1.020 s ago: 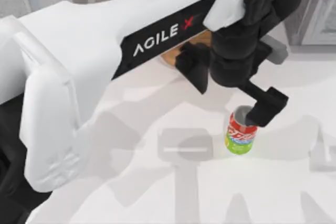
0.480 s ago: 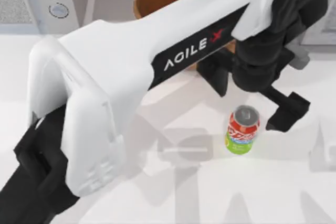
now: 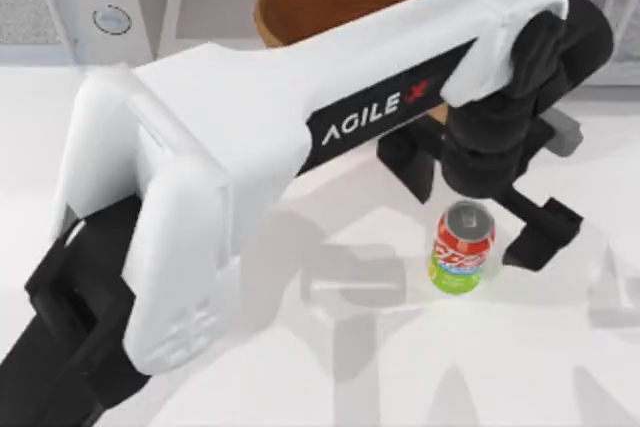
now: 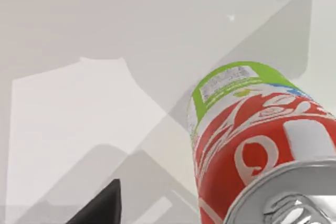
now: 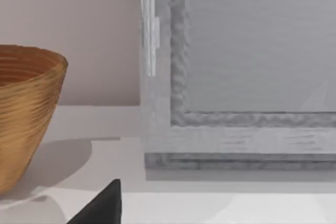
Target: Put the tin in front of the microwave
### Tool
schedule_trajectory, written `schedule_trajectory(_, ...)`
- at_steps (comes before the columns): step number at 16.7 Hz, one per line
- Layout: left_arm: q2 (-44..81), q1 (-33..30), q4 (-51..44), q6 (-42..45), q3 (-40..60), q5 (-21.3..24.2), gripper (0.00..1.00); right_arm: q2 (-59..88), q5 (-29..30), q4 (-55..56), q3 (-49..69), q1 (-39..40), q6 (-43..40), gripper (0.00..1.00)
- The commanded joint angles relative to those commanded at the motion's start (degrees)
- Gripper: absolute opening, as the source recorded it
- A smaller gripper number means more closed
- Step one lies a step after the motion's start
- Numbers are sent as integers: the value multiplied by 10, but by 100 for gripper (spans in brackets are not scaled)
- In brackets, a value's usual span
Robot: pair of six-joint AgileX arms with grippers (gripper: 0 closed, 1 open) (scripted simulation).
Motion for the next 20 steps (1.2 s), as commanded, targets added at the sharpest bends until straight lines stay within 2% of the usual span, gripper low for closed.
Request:
schedule_trajectory(4,2,-1,58,-1,-56,0,100,0,0,0,0,0,0,100)
schedule_trajectory(8,2,-1,60,-1,-58,0,100,0,0,0,0,0,0,100)
schedule_trajectory(20,2,-1,60,-1,-58,0,10,0,0,0,0,0,0,100)
